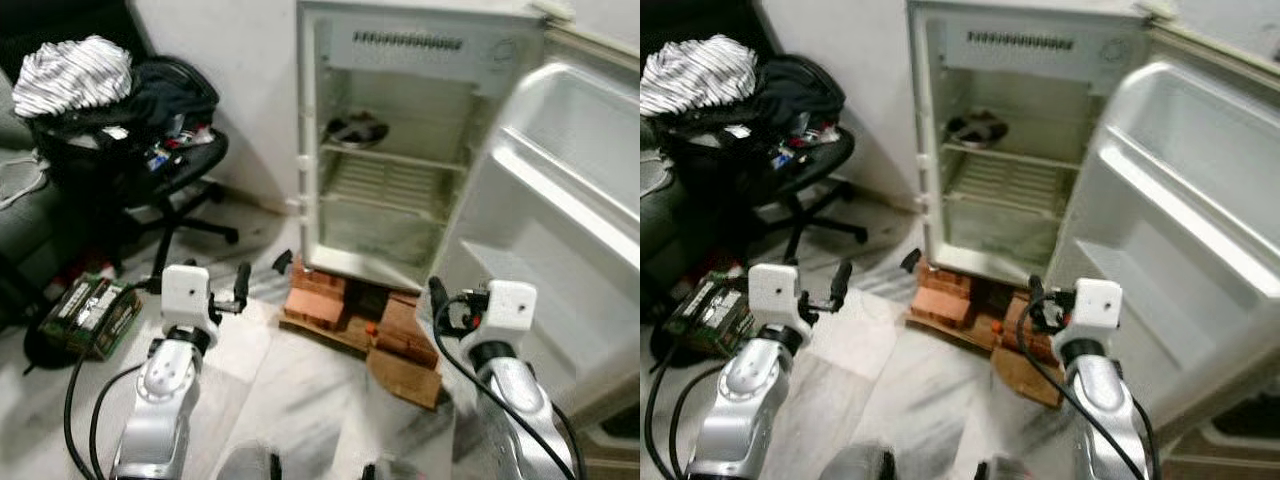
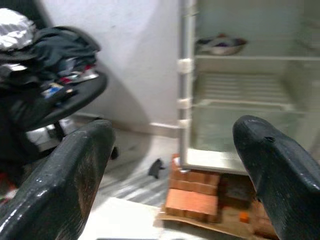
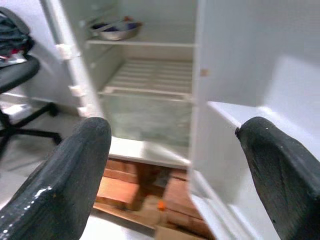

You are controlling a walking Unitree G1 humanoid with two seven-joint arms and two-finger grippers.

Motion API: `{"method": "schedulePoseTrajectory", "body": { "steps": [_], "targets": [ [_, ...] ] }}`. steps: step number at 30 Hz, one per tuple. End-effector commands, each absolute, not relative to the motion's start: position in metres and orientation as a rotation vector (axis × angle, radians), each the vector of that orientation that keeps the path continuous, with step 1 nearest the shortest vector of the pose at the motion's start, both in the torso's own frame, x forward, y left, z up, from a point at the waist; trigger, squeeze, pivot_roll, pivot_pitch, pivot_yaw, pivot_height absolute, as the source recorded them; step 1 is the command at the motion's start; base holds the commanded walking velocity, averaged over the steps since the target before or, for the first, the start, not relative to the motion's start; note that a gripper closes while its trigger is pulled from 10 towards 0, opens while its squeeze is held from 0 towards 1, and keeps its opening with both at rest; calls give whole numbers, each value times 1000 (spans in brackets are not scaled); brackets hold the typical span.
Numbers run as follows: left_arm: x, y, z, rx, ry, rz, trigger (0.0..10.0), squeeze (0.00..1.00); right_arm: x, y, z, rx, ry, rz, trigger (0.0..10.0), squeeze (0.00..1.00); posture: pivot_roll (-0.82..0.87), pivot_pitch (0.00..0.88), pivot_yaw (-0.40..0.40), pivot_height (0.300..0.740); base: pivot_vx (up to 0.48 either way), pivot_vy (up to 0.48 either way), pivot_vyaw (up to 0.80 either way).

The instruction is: Restocking fridge

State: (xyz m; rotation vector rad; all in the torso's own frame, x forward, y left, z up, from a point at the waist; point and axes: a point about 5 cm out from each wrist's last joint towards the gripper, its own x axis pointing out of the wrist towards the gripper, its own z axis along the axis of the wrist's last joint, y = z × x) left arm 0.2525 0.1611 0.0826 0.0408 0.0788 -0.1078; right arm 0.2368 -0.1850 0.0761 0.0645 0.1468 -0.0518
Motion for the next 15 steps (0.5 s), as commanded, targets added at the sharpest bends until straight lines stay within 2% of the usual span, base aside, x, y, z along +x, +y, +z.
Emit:
{"method": "schedulePoseTrajectory", "body": {
  "steps": [1,3,8,15],
  "targets": [
    [255,167,86,52,75,-95,10000,0,245,-175,84,105,105,-14,10000,0,10,43,-13,740,-330,0,0],
    [257,167,88,55,69,-89,10000,0,248,-172,87,174,99,-6,10000,0,12,48,-13,740,-251,0,0],
    [258,165,93,45,40,-110,10000,0,251,-171,91,90,84,-7,10000,0,12,58,-10,740,0,0,0],
    [258,164,92,62,59,-132,10000,0,250,-176,89,126,85,-35,10000,0,12,73,-17,740,0,0,0]
  ]
}}
